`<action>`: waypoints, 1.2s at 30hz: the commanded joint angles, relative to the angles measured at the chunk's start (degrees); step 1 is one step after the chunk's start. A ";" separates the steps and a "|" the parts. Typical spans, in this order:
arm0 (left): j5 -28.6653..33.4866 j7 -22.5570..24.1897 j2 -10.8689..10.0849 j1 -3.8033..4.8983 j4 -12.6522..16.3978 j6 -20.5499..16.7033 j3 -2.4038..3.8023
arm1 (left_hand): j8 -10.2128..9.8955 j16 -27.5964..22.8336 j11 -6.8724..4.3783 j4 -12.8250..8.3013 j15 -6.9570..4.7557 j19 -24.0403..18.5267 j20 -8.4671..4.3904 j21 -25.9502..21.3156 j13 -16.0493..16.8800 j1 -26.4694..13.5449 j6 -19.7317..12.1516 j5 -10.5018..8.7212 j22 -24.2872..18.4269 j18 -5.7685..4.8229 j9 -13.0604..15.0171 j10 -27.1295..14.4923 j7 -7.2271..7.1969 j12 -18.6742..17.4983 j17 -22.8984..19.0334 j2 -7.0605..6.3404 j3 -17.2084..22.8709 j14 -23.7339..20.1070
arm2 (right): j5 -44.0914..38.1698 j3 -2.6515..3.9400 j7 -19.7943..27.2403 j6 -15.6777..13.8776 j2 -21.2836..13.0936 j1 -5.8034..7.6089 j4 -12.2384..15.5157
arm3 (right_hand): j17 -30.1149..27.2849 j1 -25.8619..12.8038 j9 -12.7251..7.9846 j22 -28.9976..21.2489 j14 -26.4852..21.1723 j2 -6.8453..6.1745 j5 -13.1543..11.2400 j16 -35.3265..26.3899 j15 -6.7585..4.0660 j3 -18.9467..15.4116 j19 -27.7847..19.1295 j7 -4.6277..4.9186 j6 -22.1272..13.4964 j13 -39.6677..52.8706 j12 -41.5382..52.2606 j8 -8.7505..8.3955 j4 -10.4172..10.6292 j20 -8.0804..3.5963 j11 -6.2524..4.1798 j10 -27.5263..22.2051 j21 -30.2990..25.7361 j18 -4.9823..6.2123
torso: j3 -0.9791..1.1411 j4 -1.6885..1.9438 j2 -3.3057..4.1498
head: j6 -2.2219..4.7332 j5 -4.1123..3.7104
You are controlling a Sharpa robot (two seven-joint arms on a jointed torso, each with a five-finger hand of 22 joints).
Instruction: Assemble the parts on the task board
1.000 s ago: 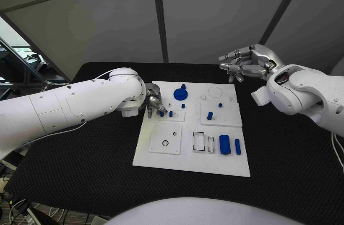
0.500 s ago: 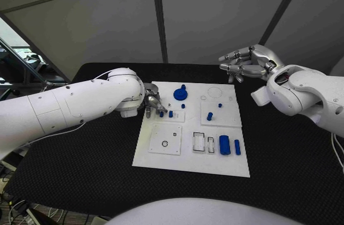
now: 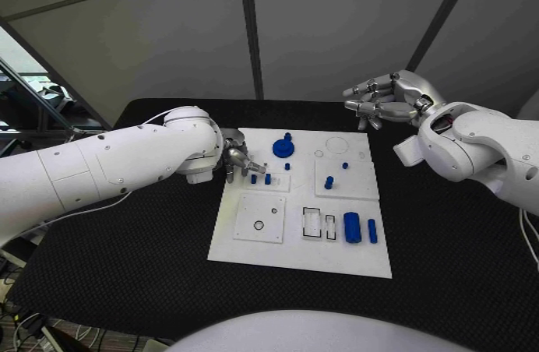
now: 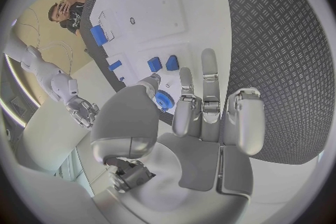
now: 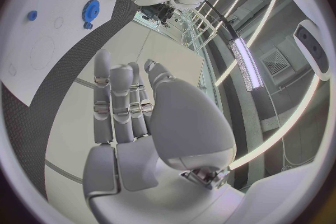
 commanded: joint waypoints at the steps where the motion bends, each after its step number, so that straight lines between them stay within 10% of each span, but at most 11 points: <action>1: 1.61 2.08 -0.34 0.06 0.18 -4.70 0.11 | 0.20 0.06 0.05 0.83 -0.20 1.11 -0.09 -1.04 4.77 0.66 -0.78 -0.21 9.94 -0.78 0.07 -0.06 0.20 -0.99 0.07 0.92 -1.96 0.18 | -0.12 0.04 0.62 0.36 0.08 0.11 -0.04 | 0.06 0.01 -0.06 -0.06 0.53 -0.22 0.32 -0.32 -0.01 0.31 0.36 0.05 -0.41 -0.06 0.16 0.38 -0.17 -0.15 0.00 -0.32 -0.25 0.29 | 0.02 0.01 0.00 | 0.07 -0.02; 6: 4.19 6.47 -1.01 0.07 0.20 -10.51 0.17 | -2.38 -0.36 1.59 1.32 0.78 -3.73 0.57 -9.62 -6.70 2.50 -5.48 -0.02 5.31 1.17 -1.08 -8.30 2.08 -10.99 -0.14 1.72 -6.97 -0.98 | -0.12 0.04 0.59 0.34 0.09 0.11 -0.14 | 0.06 0.01 -0.06 -0.06 0.53 -0.22 0.32 -0.32 -0.01 0.31 0.36 0.05 -0.41 -0.06 0.16 0.38 -0.17 -0.15 0.00 -0.32 -0.25 0.29 | 0.05 0.06 -0.01 | 0.20 -0.12; 10: 5.08 11.61 -1.22 0.09 0.37 -14.97 0.18 | -5.40 0.10 4.16 0.32 2.87 -17.51 2.43 -32.02 -24.98 9.07 -9.73 0.08 -6.86 5.33 -3.80 -24.46 4.58 -28.45 -1.37 2.26 -9.05 -6.99 | -0.14 0.04 0.55 0.30 0.11 0.11 -0.17 | 0.06 0.01 -0.06 -0.06 0.53 -0.21 0.32 -0.32 -0.01 0.31 0.36 0.05 -0.41 -0.06 0.16 0.39 -0.17 -0.15 0.00 -0.32 -0.25 0.29 | 0.08 0.01 -0.02 | 0.27 -0.30; 14: 4.91 19.17 -0.98 0.09 0.82 -20.05 0.12 | -9.41 -0.43 6.40 -2.68 5.03 -25.73 4.68 -45.75 -32.29 20.64 -12.91 0.04 -15.06 7.00 -9.00 -32.72 7.14 -36.51 -3.88 2.70 -7.95 -13.55 | -0.25 0.04 0.55 0.20 0.11 0.11 -0.22 | 0.10 0.04 -0.05 -0.07 0.55 -0.19 0.37 -0.32 -0.01 0.36 0.38 0.05 -0.40 -0.08 0.17 0.41 -0.18 -0.15 0.00 -0.32 -0.27 0.29 | 0.04 -0.07 0.01 | 0.43 -0.42; 24: -8.12 29.39 1.77 0.09 0.46 -25.03 -0.71 | -14.73 1.73 6.46 -4.80 4.79 -23.87 4.66 -47.24 -45.36 29.55 -10.87 0.09 -16.89 7.36 -18.94 -35.26 6.59 -45.48 -5.64 0.72 -4.77 -11.95 | -1.05 0.03 0.57 0.14 0.30 0.11 -0.20 | 0.09 0.16 -0.05 -0.09 0.56 -0.17 0.52 -0.42 -0.02 0.48 0.42 0.05 -0.40 -0.12 0.17 0.45 -0.25 -0.16 -0.01 -0.34 -0.32 0.29 | 0.07 -0.13 0.06 | 0.68 -0.69; 36: -19.92 29.41 5.45 0.02 -1.89 -21.83 -3.02 | -18.45 10.62 5.31 -4.63 2.61 -9.73 2.54 -23.77 -52.98 30.03 -5.23 0.09 -2.67 3.66 -26.11 -33.27 5.71 -47.96 -3.33 -0.74 -4.73 -3.49 | -1.20 0.03 0.58 0.08 0.36 0.11 -0.10 | 0.20 0.28 -0.05 -0.14 0.61 -0.23 1.14 -0.54 -0.03 0.70 0.50 0.08 -0.43 -0.24 0.15 0.51 -0.32 -0.18 0.00 -0.40 -0.42 0.28 | 0.10 -0.12 0.16 | 0.77 -1.15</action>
